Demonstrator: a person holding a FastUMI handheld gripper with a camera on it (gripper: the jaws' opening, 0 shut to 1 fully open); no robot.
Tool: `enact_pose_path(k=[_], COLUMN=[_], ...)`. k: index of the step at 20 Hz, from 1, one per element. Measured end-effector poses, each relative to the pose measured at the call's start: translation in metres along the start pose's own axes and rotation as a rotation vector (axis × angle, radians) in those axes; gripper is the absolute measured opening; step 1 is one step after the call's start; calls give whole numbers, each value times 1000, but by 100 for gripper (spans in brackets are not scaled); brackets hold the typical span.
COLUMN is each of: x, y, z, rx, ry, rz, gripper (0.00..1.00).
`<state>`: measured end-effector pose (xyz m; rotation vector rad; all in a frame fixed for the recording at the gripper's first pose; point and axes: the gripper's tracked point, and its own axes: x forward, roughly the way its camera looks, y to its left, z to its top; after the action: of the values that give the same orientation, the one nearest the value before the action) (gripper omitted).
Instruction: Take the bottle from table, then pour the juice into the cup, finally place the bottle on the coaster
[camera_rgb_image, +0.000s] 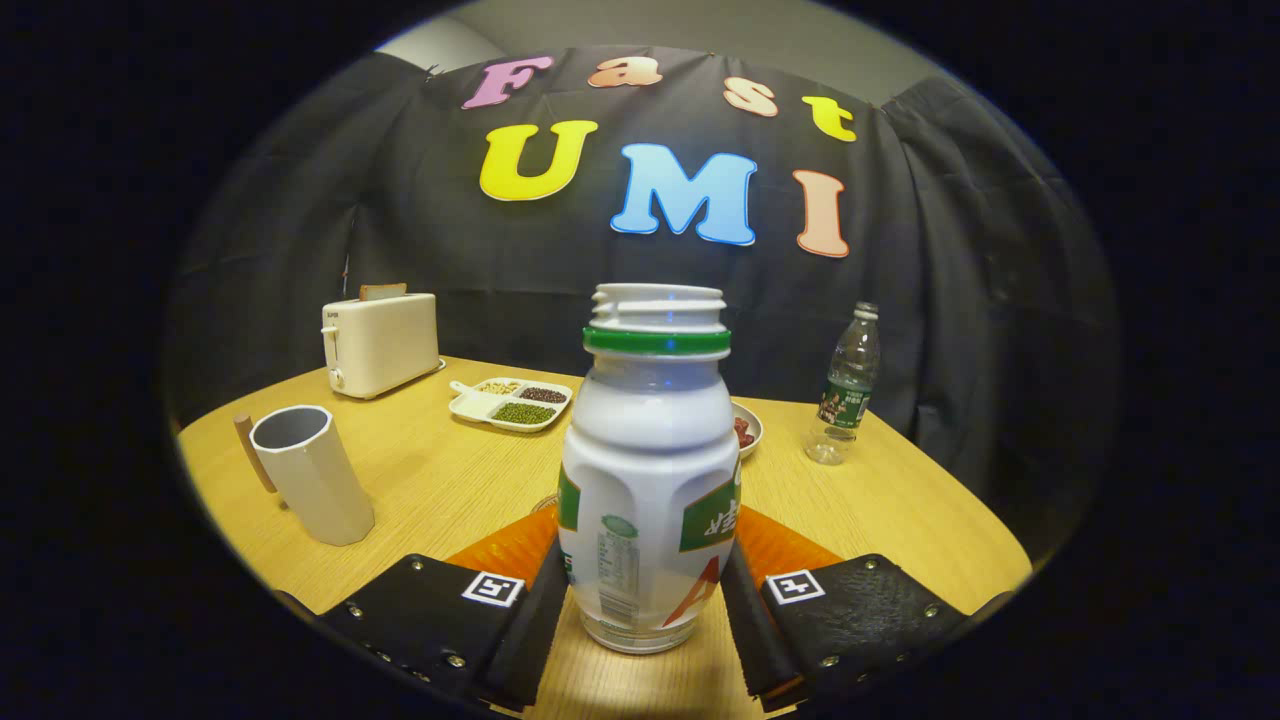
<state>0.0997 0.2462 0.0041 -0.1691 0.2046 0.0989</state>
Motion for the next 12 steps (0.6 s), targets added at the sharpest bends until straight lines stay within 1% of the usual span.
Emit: enact_pose_path(k=[4,12], x=[1,-2], y=[17,47], z=[15,34], rx=[-77,-327], ry=[-1,-49], rz=[25,23], gripper=[73,73])
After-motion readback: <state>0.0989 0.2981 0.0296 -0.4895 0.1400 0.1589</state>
